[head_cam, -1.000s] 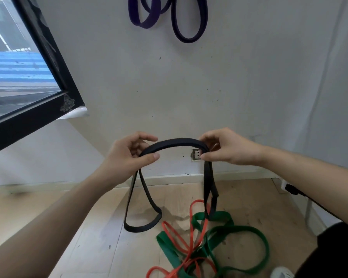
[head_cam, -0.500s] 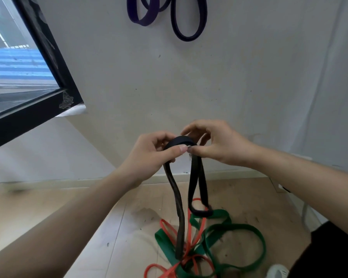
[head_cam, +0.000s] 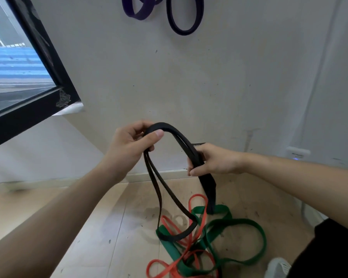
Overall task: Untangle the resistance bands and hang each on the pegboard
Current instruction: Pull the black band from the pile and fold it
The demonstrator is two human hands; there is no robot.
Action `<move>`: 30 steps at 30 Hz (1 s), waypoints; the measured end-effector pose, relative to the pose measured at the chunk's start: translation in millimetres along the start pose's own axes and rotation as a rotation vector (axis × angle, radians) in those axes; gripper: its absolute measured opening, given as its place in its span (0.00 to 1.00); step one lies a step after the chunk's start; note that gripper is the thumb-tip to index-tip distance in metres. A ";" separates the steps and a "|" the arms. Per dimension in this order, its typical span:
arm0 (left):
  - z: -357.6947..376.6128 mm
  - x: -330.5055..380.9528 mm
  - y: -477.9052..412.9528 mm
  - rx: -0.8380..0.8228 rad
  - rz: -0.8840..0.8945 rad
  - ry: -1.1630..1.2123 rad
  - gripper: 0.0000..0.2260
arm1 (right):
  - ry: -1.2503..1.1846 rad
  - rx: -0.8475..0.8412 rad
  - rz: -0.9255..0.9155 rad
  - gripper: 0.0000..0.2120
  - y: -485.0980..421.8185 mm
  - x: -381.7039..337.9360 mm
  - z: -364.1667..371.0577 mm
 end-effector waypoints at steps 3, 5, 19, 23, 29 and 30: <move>-12.5 -8.4 -1.2 0.045 -0.024 -0.015 0.02 | 0.024 0.089 0.012 0.06 1.7 0.8 -9.7; -19.8 -15.0 -2.1 0.070 -0.044 -0.024 0.03 | 0.021 0.146 0.022 0.06 4.0 0.3 -15.7; -43.7 -50.2 -1.4 0.021 -0.219 -0.130 0.03 | -0.044 0.382 -0.094 0.11 15.9 -25.3 -39.2; -43.3 -50.9 1.3 -0.026 -0.249 -0.148 0.08 | -0.117 0.373 -0.097 0.14 22.7 -29.5 -50.1; -27.2 -45.6 4.6 -0.231 -0.315 -0.187 0.10 | -0.102 0.434 -0.162 0.12 29.1 -42.0 -50.9; -22.4 -44.3 4.3 -0.252 -0.307 -0.175 0.11 | -0.098 0.434 -0.174 0.12 29.3 -45.4 -48.6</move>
Point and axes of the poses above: each hand's wrist, its own y-axis away from the middle knuckle, its own z-axis out of the palm, x = y × z, the point moved 2 cm from there along -y, towards the middle knuckle, and after that the axes turned 6 degrees about -z, right-handed, at the moved point
